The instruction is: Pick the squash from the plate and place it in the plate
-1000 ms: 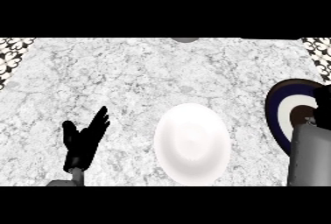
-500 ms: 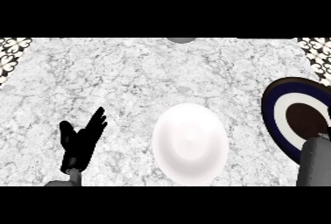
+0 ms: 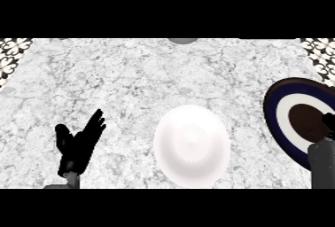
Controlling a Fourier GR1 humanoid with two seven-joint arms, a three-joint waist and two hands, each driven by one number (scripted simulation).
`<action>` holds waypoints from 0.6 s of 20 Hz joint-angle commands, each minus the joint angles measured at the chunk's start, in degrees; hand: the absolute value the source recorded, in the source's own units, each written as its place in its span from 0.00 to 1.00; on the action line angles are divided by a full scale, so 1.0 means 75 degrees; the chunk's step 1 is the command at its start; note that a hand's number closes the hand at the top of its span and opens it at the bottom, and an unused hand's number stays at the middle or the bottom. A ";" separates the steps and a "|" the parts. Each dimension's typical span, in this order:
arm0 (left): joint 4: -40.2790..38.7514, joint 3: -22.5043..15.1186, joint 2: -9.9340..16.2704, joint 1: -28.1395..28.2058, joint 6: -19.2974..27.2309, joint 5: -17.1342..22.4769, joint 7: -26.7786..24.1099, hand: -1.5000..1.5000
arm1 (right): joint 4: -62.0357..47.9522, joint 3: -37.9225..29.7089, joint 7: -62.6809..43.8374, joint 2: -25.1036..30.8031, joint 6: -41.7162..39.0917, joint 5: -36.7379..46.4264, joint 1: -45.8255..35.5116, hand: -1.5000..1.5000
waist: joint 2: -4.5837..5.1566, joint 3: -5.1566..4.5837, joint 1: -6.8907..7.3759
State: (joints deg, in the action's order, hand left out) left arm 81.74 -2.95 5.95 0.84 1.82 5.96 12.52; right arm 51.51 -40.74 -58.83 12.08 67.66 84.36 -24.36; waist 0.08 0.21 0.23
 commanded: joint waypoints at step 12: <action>0.0070 -0.0044 -0.0163 -0.0033 0.0202 -0.0105 0.0198 0.50 | 0.3061 0.1770 0.1899 -0.0302 0.2393 -0.3359 0.1926 0.00 | -0.0056 -0.0007 -0.0187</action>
State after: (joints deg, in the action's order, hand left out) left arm 81.91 -3.02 5.47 1.26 2.18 5.65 12.90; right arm 64.18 -29.78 -45.38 13.62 79.86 62.71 -15.70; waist -0.09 0.21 -0.38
